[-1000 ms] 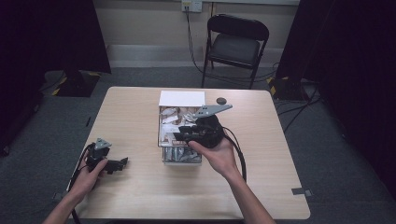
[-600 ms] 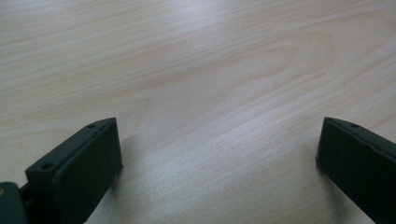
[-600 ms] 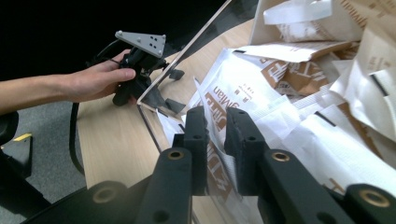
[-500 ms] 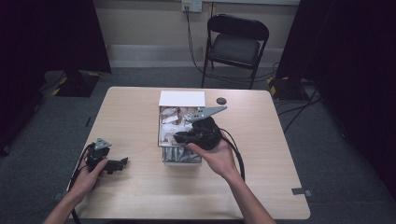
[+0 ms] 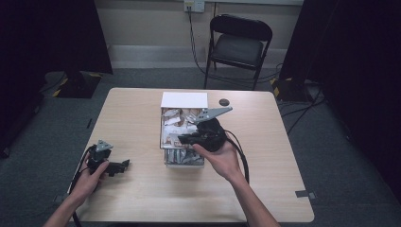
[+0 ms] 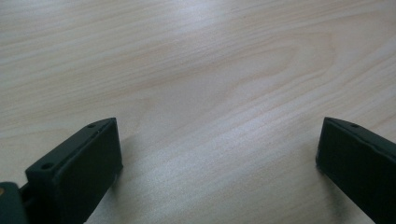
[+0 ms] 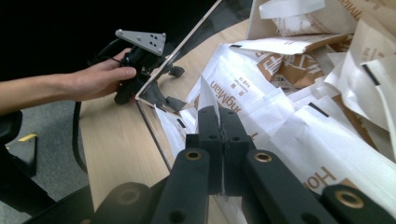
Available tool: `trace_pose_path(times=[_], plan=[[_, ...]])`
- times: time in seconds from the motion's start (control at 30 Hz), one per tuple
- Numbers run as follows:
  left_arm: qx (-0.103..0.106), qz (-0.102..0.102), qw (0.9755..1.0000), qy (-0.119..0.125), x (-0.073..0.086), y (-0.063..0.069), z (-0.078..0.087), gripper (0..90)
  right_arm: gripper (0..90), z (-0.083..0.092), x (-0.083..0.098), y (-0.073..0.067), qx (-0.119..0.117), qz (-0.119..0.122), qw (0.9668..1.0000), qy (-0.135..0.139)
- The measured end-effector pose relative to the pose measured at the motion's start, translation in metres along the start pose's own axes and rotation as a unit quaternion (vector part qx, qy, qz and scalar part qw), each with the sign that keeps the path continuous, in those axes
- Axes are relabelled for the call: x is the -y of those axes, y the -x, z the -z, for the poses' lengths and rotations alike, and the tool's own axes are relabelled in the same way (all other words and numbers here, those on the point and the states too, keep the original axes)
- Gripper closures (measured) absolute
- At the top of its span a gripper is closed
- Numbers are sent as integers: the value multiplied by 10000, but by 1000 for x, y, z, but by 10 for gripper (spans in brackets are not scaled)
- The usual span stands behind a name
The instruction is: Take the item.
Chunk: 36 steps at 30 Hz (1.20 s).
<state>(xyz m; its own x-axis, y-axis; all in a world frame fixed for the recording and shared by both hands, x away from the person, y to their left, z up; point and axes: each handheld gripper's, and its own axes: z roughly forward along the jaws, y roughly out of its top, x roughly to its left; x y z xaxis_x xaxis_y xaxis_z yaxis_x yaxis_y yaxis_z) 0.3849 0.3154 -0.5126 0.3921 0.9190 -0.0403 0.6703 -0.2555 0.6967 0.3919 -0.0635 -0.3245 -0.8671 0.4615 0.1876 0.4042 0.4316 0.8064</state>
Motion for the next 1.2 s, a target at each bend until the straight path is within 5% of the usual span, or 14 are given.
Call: trace_pose_path(times=[1.2], plan=[[-8, 3, 10000, 1, 0, 0, 0, 0, 900, 23, -4, 3, 29, -147, 9976, 670]])
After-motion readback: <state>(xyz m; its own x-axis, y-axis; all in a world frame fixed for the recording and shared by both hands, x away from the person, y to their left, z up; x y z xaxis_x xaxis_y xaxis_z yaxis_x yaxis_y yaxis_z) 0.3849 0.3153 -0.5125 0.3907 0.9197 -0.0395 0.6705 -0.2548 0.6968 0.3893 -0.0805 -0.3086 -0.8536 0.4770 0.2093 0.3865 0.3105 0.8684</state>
